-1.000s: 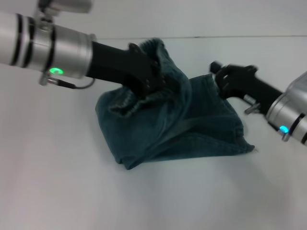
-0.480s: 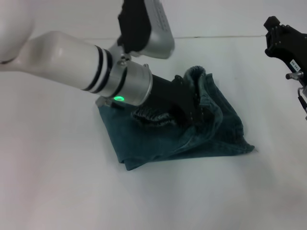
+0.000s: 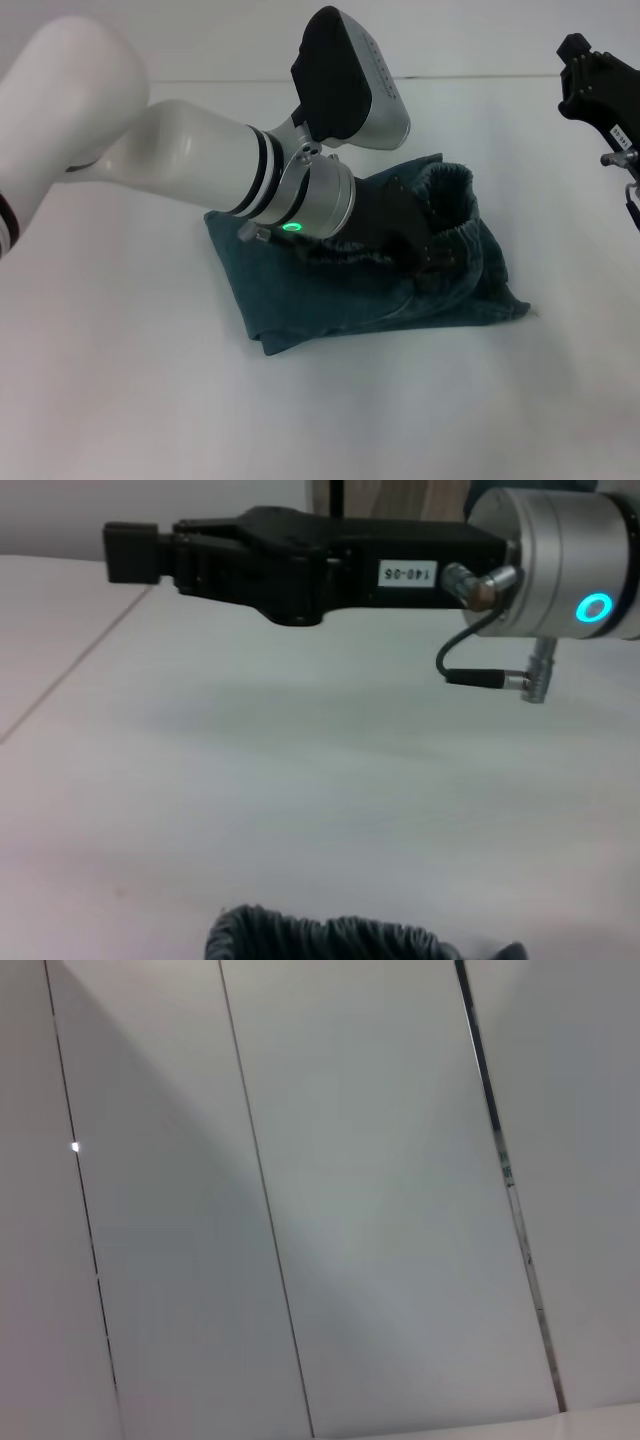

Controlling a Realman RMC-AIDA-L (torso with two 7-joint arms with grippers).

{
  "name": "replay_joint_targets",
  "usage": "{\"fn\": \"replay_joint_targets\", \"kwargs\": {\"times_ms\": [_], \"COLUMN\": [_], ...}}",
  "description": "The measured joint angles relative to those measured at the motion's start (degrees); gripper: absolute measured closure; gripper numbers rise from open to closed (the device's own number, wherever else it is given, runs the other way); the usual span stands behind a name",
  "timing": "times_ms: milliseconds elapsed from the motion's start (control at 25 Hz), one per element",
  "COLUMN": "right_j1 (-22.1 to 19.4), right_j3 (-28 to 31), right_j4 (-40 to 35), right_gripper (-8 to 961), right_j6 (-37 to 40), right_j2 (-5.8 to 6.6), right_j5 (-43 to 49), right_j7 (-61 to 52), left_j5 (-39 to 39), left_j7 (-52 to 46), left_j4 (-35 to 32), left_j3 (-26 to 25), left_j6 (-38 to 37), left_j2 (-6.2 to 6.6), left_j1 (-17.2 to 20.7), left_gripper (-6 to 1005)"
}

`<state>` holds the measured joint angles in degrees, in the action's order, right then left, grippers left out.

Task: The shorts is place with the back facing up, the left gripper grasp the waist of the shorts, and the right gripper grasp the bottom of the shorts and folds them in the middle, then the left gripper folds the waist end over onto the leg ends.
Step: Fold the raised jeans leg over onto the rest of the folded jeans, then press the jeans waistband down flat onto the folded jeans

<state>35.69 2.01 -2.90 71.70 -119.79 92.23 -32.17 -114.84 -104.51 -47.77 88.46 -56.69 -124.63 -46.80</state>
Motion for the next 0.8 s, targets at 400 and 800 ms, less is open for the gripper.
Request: {"fn": "replay_joint_targets", "kwargs": {"times_ms": [400,800], "right_j1": [0.0,-0.6], "right_j3": [-0.2,1.4], "right_j4": [0.0,-0.2], "right_gripper": [936,936], "right_j6": [-1.3,-1.5], "right_j2": [-0.05,-0.01], "right_j5": [0.0,0.0], "right_j7": [0.1,0.2], "left_j5": [3.9,8.6], "left_j7": [2.8,7.6], "left_j4": [-4.5,-7.2], "left_j3": [1.1,-0.3], "left_j6": [0.4,0.8], "left_j2": [0.00,0.00], "left_j1": [2.5,5.1], "left_gripper": [535,80]}}
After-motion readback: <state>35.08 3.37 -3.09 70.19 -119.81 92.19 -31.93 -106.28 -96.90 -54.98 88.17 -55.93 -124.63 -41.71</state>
